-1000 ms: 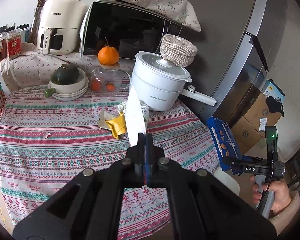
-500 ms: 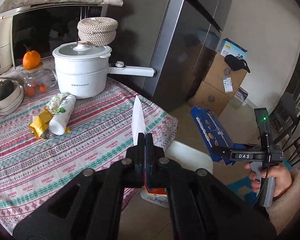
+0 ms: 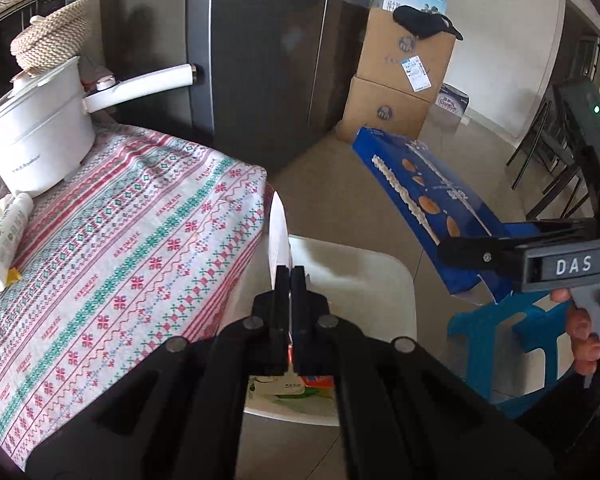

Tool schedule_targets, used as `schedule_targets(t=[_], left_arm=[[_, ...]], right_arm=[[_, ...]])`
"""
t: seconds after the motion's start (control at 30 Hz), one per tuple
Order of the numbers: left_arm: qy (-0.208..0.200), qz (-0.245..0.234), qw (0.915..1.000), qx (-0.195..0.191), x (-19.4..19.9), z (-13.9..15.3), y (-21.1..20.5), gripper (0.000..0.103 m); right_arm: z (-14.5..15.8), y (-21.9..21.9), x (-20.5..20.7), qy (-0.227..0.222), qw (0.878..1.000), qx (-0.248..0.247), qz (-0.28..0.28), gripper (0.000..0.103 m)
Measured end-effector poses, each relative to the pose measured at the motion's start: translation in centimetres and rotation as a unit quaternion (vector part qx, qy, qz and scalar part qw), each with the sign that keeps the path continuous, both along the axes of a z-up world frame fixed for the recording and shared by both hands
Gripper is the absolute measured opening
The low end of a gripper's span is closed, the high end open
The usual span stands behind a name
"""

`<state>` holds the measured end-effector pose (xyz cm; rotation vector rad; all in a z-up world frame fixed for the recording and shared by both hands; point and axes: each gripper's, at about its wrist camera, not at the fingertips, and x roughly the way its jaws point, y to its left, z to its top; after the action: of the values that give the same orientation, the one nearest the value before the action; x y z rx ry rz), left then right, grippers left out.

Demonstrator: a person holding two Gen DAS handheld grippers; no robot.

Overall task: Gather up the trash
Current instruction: 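Carry the paper bag and blue biscuit box to the white bin and release both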

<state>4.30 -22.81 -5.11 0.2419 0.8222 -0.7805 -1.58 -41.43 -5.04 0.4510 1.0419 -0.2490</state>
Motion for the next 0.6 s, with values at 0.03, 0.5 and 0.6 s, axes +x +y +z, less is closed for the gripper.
schedule_targets(t=[0.03, 0.5, 0.6], left_arm=[[0.002, -0.004, 1.0, 0.005, 0.1, -0.6, -0.6, 0.001], [0.032, 0.04, 0.997, 0.058, 2.0, -1.0, 1.4, 0.065], [0.039, 0.063, 0.9953, 0.063, 2.7, -0.8, 3.5, 0.076]], right_arm=[[-0.1, -0.3, -0.2, 0.001, 1.0, 0.001, 0.0, 0.092], [-2.3, -1.2, -0.1, 0.041, 0.998, 0.045, 0.019, 0.092], [-3.3, -0.4, 0.0, 0.065, 0.995, 0.059, 0.036, 0.092]])
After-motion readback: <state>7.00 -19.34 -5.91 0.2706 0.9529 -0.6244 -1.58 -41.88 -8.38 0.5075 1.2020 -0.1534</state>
